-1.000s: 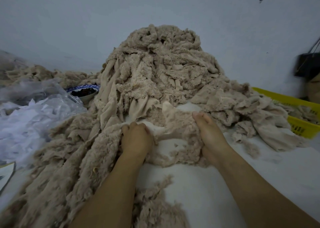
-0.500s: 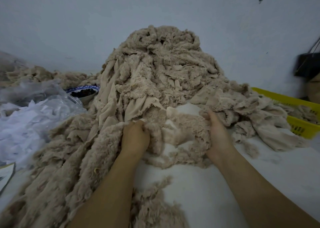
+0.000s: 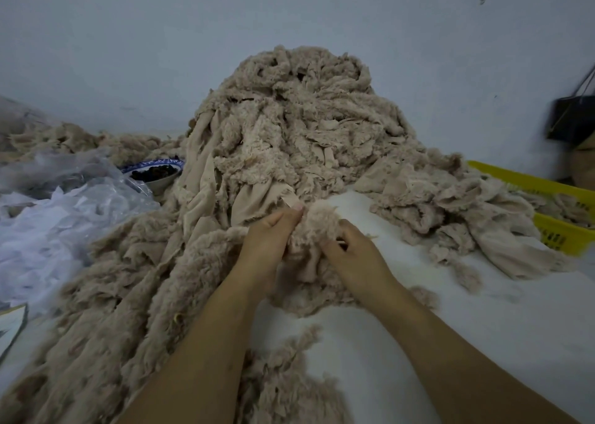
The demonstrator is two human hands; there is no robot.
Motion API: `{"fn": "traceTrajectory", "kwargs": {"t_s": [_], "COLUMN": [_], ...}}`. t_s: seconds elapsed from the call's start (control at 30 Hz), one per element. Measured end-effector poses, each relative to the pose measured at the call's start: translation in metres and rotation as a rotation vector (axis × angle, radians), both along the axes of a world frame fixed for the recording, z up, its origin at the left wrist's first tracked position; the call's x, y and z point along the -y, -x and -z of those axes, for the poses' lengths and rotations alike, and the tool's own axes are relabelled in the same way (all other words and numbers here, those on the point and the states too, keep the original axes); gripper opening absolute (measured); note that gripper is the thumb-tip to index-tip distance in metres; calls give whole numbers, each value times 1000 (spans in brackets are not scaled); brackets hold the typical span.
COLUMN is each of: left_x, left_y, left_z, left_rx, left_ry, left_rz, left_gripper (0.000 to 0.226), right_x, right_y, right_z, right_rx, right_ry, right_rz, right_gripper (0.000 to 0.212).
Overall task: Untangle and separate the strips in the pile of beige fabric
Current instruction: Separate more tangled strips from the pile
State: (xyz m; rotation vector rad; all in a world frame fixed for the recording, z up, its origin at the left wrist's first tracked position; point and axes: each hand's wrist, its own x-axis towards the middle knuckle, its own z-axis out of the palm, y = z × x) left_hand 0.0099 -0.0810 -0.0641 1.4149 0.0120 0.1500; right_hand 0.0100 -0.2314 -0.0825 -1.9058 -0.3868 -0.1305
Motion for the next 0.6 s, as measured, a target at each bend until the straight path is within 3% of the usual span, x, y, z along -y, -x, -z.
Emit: {"fn": "traceTrajectory", "kwargs": {"t_s": [0.13,0.2,0.27,0.37,0.47,0.53,0.6], "left_x": [-1,0,1,1,9,13,12], "left_y": [-4,-6,-4,-2,-1,2,4], "left_z": [6,9,8,9,16,19,16], "left_rx": [-42,-5,162,487,500,433,314], "left_ry": [-76,-277,-496,-731,-965,-894,-599], "left_rz": [-57,-136,-191,-81,104,149,57], "left_gripper": [38,30,16,45,60,46,16], "right_x": [5,7,8,14,17,14,10], "right_y": [-5,-7,-9,-13,-14,-12,-11], "right_z": [-5,-3,-5,-9,-8,-7,-6], "right_rx": [-191,-281,-354,-416,-396,-343,-300], "right_ry": [-333,-458,-566,-689,-715,-674,-633], "right_rz": [48,42,32,55,37,10,-33], "right_gripper": [36,36,36,36,37,38,43]}}
